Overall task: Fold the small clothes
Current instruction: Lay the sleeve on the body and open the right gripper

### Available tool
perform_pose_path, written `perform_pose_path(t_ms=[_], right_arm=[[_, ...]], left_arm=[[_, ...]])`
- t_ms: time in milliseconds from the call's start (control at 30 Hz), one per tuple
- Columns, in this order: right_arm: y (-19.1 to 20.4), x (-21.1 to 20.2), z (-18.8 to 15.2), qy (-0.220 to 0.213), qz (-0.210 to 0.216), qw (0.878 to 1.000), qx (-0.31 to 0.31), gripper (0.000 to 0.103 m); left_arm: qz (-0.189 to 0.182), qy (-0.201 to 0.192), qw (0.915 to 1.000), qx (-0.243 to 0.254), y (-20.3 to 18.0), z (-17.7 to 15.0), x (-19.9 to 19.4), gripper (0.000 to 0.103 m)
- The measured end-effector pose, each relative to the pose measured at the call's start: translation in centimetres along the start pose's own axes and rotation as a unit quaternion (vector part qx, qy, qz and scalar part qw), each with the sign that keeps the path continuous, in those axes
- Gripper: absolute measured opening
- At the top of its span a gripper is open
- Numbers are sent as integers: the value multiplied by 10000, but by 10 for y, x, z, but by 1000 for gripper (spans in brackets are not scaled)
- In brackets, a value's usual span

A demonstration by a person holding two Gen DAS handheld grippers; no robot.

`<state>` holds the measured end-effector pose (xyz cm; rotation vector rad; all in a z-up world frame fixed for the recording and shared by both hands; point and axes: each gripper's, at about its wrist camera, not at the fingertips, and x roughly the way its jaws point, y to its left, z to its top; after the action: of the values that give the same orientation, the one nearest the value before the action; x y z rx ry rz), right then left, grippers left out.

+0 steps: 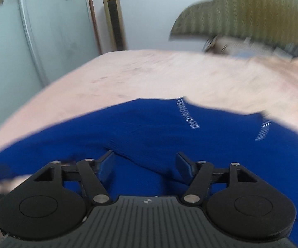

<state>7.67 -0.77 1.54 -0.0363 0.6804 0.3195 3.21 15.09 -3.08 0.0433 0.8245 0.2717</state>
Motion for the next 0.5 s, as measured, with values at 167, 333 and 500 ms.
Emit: perform_pose_path(t_ms=[167,333,500], right_arm=[[-13,-45,-29,-184,-322,9993,109,97],[-35,-64,-47,-130,-421,9980,452,99],[-53,-67,-56,-141,-335,9978,548,99]], left_arm=[[23,89,10000,25,-4,-1,1,102],[195,138,9997,49,-7,-5,-3,102],[403,193,9990,-12,-5,-8,-6,102]])
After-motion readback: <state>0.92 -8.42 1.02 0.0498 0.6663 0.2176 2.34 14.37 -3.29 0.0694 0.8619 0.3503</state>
